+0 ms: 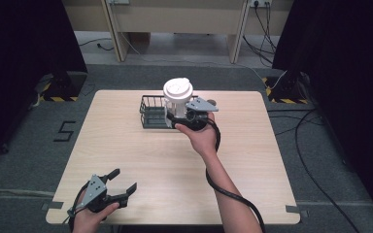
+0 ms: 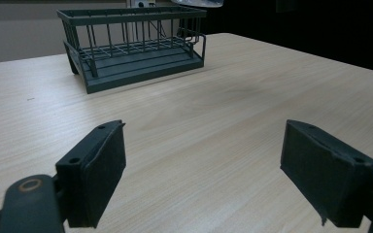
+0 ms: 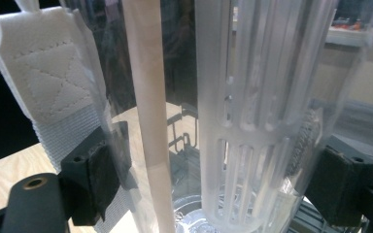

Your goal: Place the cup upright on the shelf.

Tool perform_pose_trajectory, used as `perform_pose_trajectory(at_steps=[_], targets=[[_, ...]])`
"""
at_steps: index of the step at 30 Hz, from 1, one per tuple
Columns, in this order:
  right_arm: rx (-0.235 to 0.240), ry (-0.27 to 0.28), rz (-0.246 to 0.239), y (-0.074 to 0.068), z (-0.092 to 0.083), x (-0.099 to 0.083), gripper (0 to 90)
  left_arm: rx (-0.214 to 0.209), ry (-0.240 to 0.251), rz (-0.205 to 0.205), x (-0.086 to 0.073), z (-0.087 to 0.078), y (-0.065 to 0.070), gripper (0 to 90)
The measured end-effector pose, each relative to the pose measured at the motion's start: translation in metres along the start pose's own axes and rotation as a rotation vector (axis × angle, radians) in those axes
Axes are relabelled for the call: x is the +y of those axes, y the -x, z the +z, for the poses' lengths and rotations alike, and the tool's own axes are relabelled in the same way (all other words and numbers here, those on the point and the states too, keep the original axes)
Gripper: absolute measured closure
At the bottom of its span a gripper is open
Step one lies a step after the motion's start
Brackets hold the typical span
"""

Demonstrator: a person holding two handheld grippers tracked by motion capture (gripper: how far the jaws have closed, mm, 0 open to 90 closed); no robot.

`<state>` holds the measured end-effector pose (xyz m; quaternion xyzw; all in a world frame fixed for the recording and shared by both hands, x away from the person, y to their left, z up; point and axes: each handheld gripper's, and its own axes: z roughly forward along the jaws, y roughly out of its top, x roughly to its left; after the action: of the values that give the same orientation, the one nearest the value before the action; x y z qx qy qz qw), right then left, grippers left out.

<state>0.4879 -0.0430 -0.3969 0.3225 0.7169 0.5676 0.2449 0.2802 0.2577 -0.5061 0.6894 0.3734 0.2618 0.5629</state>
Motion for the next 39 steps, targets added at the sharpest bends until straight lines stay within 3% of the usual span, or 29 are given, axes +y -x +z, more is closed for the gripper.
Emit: perform_pose_trajectory(at_steps=[21, 39], targets=[[-0.032, 0.007, 0.021, 0.013, 0.021, 0.018, 18.5, -0.001, 0.001, -0.005, 0.000, 0.001, 0.000, 16.0], [-0.065, -0.012, 0.039, 0.029, 0.050, 0.031, 18.4, 0.000, -0.001, -0.004, 0.000, 0.002, 0.000, 16.1]])
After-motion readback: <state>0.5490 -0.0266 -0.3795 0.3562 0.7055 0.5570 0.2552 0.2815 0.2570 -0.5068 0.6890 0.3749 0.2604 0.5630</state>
